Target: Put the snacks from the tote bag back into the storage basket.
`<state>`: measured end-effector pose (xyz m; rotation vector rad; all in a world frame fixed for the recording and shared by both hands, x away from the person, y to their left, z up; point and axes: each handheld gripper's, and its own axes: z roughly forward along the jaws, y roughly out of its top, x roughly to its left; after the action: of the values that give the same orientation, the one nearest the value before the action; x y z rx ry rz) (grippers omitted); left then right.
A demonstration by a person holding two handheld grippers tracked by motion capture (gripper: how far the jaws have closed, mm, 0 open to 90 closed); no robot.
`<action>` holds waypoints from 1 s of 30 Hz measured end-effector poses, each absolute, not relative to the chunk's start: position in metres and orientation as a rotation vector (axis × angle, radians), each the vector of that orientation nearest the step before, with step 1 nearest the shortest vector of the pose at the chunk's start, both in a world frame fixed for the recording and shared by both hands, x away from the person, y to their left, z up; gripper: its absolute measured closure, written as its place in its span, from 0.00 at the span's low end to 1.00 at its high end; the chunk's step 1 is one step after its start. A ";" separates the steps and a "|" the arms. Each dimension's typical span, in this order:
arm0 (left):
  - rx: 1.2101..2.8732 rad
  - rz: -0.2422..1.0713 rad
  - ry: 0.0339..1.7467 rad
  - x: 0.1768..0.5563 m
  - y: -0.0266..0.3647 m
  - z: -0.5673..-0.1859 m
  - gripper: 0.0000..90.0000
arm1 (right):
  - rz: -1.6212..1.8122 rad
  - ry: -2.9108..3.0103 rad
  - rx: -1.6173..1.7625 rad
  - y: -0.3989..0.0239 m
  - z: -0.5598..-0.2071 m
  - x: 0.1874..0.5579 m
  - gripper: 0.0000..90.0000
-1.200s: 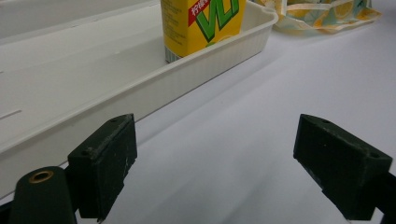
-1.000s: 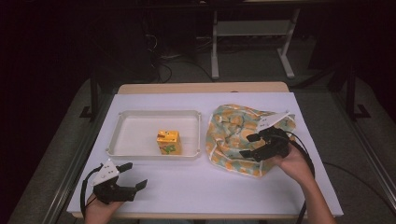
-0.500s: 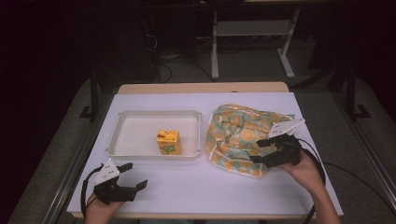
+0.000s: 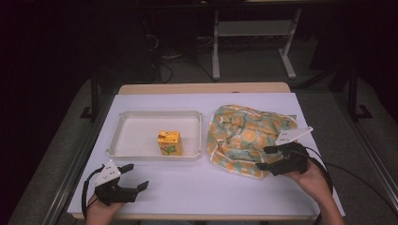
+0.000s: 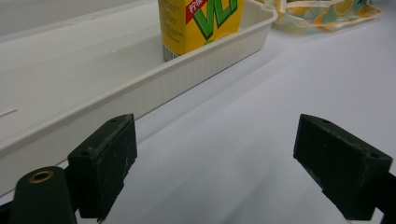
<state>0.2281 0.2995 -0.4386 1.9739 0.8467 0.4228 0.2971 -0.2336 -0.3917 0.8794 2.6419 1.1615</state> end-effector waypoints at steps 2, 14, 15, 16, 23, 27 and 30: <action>1.974 0.423 0.845 0.228 0.299 -0.439 0.15 | 1.156 2.638 0.892 -0.234 -0.392 0.295 0.32; 1.971 0.422 0.846 0.228 0.299 -0.439 0.15 | 1.173 2.617 0.904 -0.240 -0.397 0.286 0.31; 1.970 0.421 0.846 0.228 0.299 -0.439 0.15 | 1.177 2.613 0.914 -0.240 -0.398 0.286 0.31; 1.971 0.421 0.844 0.228 0.299 -0.439 0.15 | 1.186 2.605 0.909 -0.241 -0.399 0.285 0.31; 1.969 0.420 0.843 0.228 0.299 -0.438 0.15 | 1.206 2.580 0.925 -0.245 -0.401 0.280 0.31; 1.970 0.424 0.837 0.228 0.300 -0.438 0.15 | 1.206 2.575 0.926 -0.246 -0.403 0.278 0.31; 1.967 0.424 0.837 0.228 0.300 -0.437 0.15 | 1.203 2.572 0.933 -0.247 -0.405 0.275 0.32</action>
<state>0.2280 0.2998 -0.4375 1.9674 0.8367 0.4245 0.2745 -0.2474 -0.4046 0.9326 2.5719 1.2026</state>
